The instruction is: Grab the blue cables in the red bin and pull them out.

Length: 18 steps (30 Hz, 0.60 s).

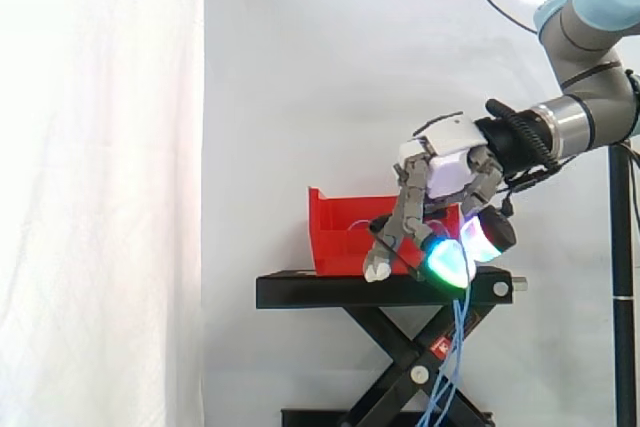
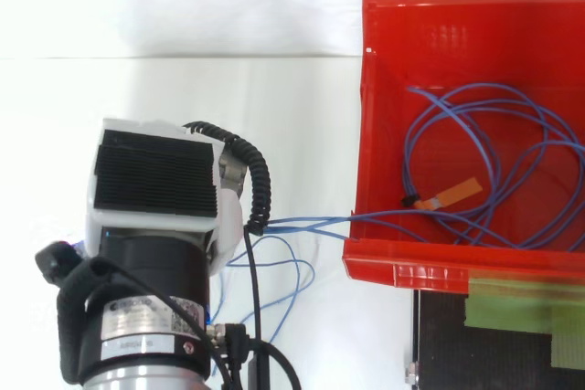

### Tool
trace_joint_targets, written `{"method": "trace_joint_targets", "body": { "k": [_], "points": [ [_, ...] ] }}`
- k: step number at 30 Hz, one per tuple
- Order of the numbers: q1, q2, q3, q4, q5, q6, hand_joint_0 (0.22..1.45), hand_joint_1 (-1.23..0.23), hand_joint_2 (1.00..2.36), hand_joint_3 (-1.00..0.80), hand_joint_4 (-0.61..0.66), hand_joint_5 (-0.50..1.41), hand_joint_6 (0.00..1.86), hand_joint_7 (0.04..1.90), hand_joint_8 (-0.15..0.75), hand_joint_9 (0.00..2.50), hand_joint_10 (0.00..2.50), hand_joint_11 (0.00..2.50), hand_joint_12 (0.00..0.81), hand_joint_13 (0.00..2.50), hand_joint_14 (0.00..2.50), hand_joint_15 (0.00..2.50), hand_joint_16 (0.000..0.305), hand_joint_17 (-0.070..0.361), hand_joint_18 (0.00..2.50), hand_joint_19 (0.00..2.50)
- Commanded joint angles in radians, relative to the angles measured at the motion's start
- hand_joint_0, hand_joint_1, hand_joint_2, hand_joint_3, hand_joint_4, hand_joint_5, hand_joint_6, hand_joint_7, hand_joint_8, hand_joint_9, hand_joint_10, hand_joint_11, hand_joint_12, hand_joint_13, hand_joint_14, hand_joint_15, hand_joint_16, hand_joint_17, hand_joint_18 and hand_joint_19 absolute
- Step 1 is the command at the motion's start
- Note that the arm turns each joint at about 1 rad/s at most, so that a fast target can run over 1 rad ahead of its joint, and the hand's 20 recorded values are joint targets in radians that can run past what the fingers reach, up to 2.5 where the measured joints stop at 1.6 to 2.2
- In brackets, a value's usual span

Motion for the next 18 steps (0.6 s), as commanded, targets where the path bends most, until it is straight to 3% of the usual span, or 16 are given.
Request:
{"method": "trace_joint_targets", "body": {
  "k": [1, 5, 18],
  "points": [
    [0.011, 0.000, 0.000, -0.018, 0.033, 1.372, 0.84, -0.92, 1.00, -1.00, -0.01, 1.17, 0.27, 0.95, 0.228, 0.76, 0.00, 0.11, 0.315, 0.55, 0.01, 0.20, 0.041, 0.092, 0.50, 0.33],
    [0.017, -0.002, 0.000, -0.079, 0.031, 1.434, 0.84, -0.92, 1.00, -1.00, -0.01, 1.17, 0.27, 0.95, 0.229, 0.76, 0.00, 0.11, 0.314, 0.56, 0.01, 0.21, 0.041, 0.092, 0.50, 0.33],
    [0.029, 0.000, 0.000, -0.173, 0.033, 1.589, 0.84, -0.92, 1.00, -1.00, -0.02, 1.17, 0.27, 0.94, 0.230, 0.76, 0.00, 0.11, 0.312, 0.58, 0.01, 0.22, 0.041, 0.092, 0.52, 0.34]
  ]
}}
